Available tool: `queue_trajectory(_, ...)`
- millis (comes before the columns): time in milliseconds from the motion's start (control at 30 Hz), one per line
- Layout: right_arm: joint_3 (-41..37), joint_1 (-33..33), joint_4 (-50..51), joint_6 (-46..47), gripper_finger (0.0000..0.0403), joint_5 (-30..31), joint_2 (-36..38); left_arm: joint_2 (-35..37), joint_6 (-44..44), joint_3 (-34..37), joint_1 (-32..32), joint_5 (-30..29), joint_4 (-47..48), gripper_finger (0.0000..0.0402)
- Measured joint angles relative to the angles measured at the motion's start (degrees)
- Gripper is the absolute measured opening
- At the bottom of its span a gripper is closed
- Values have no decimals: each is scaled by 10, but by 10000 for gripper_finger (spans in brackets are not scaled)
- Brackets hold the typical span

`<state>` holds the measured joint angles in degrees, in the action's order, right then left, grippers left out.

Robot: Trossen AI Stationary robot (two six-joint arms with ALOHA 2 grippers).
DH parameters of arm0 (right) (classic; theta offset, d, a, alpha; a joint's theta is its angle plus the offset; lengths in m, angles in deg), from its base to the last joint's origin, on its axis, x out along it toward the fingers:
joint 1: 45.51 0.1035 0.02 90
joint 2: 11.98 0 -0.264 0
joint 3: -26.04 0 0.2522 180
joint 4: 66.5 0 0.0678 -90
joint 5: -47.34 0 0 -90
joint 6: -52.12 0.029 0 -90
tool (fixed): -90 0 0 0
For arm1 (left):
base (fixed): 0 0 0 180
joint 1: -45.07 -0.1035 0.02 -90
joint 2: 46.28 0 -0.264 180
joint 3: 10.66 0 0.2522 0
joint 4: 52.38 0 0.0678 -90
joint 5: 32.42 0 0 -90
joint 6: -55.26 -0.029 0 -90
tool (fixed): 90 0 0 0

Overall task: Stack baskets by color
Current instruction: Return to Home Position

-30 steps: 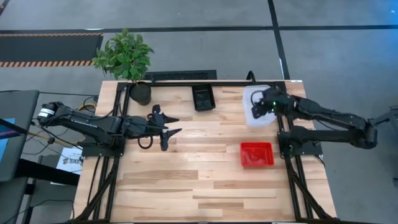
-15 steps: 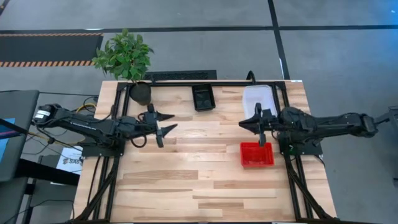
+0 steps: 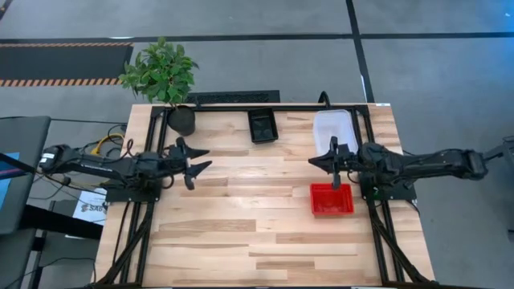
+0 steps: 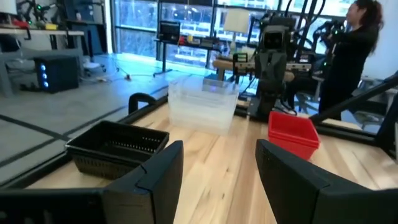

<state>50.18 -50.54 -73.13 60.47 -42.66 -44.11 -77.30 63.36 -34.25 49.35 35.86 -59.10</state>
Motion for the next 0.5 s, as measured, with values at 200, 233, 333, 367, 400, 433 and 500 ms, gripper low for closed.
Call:
queue_trajectory(200,-12,-17,-11,16,10,-23,0,90,-8,55,0,1,0,188)
queue_trajectory(233,-12,-19,-12,15,9,-30,0,110,-8,58,0,3,12,188)
queue_trajectory(333,-12,-19,5,8,4,-35,0,175,-4,64,0,5,66,188)
queue_trajectory(367,-12,-19,11,8,4,-35,0,193,0,64,0,5,84,188)
queue_trajectory(400,-12,-19,14,8,3,-34,0,212,2,64,0,6,105,188)
queue_trajectory(433,-12,-19,16,8,4,-34,0,229,5,64,0,8,123,188)
queue_trajectory(500,-12,-19,17,5,6,-34,0,263,6,64,0,14,152,188)
